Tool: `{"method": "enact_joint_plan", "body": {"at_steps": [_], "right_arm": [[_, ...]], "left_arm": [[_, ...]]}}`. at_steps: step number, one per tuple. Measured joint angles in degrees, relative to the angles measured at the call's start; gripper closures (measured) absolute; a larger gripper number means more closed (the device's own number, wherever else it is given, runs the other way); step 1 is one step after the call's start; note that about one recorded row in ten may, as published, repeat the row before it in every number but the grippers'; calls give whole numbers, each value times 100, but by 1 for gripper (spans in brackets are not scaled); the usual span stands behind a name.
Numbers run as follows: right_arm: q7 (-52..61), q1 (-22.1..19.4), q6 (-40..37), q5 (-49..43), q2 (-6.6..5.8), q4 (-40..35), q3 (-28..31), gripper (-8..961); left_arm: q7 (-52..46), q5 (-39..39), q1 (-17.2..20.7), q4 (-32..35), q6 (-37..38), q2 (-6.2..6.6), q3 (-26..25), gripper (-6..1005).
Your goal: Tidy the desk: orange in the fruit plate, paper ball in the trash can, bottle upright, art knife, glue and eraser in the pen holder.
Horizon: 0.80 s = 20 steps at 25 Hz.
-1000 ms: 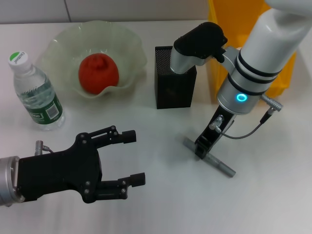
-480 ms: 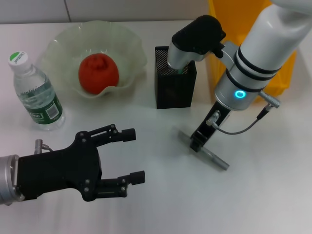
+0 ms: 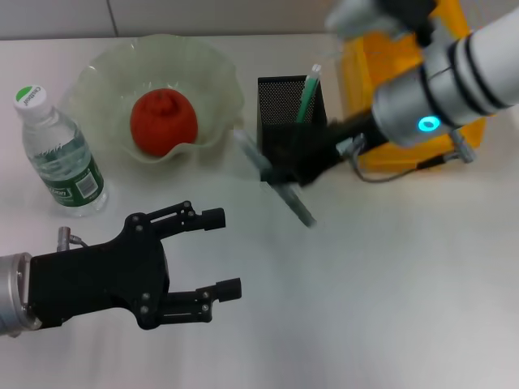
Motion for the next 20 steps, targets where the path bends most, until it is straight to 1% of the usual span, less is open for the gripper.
{"method": "enact_joint_plan", "body": {"at_steps": [1,2,5,6,7,8,9,10,11,12,16,20], "right_arm": [[-636,-293,119,735,-1,-35,281,818],[-636,-293,119,735,-1,-35,281,818],[-1799,-654,214,1972,-3,220,700,819],[-2568,-811,230,2688,-7,573,950,819],[-2568,-811,230,2688,-7,573,950,820],[-3385,-907,195,3384,-11,1039,1205,820],[-3385,-907,195,3384,-11,1039,1205,820],[-3897,-933,110,3814,-13,1419,1382,821],[-4712,-950,-79,4469,-20,2041,1661,821],[-4712,-950,-79,4469,-20,2041,1661,822],[-6060,-956,-313,5295,-26,3130,2358,809],[-6426,-956,-205,5346,-24,3382,2521,791]], "left_arm": [[0,0,-1,0,-3,0,0,167],[0,0,-2,0,-12,0,1,167],[0,0,-3,-2,-51,-1,2,167],[0,0,-3,-6,-67,0,2,167],[0,0,-3,-6,-67,0,2,167],[0,0,-3,-7,-74,-1,3,167],[0,0,-3,-8,-79,0,2,167],[0,1,-3,-8,-82,-1,2,167],[0,1,-3,-9,-87,0,2,167],[0,1,-3,-9,-87,0,2,167],[0,1,-29,-9,-122,-1,7,167],[0,1,-45,-34,-137,-7,24,167]]}}
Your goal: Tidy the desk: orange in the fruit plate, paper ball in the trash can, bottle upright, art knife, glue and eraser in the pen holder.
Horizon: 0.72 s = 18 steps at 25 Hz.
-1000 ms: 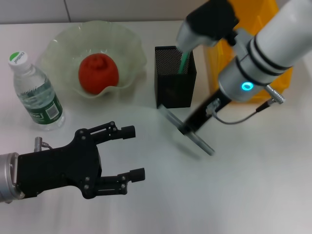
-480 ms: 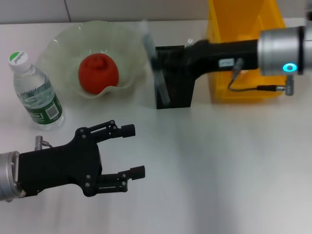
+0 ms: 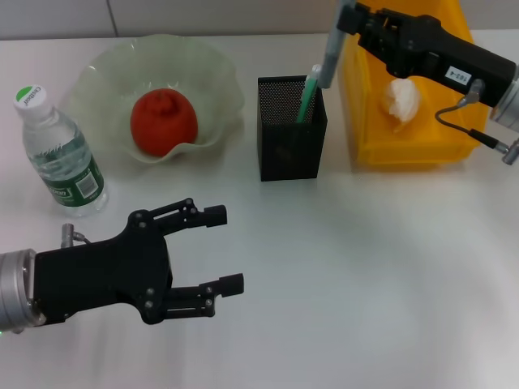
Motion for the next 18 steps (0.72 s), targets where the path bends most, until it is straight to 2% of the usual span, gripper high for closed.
{"method": "enact_joint_plan", "body": {"at_steps": [12,18], "right_arm": [[-1179,243,529,-51,21,698,-85,738],[-1330,317,1015,-38,35,806,-470,712]], "left_arm": [[8,0,-55,-116,0,-3,-21,167],[9,0,-55,-116,3,-2,3,167]]}}
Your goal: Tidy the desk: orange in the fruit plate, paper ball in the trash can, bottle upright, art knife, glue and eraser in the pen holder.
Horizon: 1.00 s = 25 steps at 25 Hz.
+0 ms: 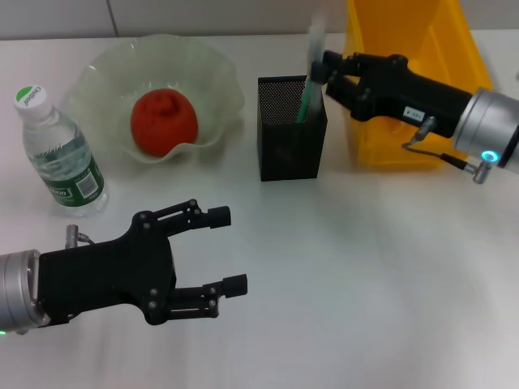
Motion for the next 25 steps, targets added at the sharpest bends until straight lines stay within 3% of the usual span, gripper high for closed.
{"method": "enact_joint_plan", "body": {"at_steps": [4,10,16,25], "right_arm": [[-4,39,160,31,6,25,-133,694],[-1,35,136,38,17,4,-120,446],[55,-55,-235,48,11,-180,-105,275],[-12,-493,-1024,60,3,-543,-65,156]], "left_arm": [[0,0,-3,0,2,0,16,167],[0,0,-8,0,4,0,17,167],[0,-7,2,0,68,7,-83,167],[0,-37,22,5,121,22,-128,167]]}}
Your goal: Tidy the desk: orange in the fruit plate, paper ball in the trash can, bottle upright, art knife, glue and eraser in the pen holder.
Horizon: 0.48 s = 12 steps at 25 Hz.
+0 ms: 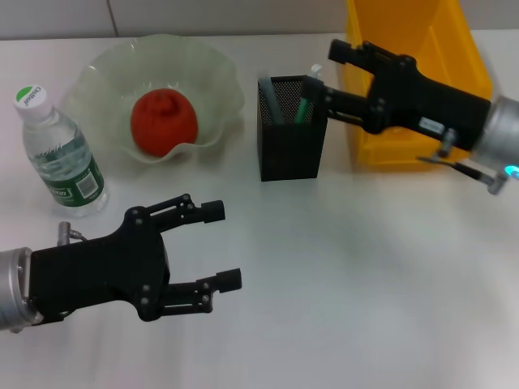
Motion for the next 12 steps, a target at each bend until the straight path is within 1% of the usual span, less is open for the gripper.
{"method": "enact_joint_plan", "body": {"at_steps": [2,4,5,6,7,8,9,12], "right_arm": [[-56,-160,-200,-7,-11,-67,-25,130],[-305,-341,-565,-92,-23,-72,-61,133],[-397,-399,-709,-143,-23,-60,-65,134],[-397,-399,-709,-143,-23,-60,-65,136],[-471,-445,-840,-209,-22,-50,-67,137],[-535,-500,-1126,-379,-18,-37,-68,137],[-535,-500,-1126,-379,-18,-37,-68,137],[-540,-537,-1446,-609,-9,-19,-69,137]], "left_arm": [[-10,0,14,10,-3,4,-41,167],[-23,-1,21,14,-15,6,-84,167],[-54,7,41,20,-38,16,-231,167],[-63,17,49,21,-43,20,-303,167],[-71,30,57,23,-46,22,-381,167],[-103,47,68,32,-53,30,-501,167],[-103,47,68,32,-53,30,-501,167],[-155,149,58,34,24,150,-505,167]]}}
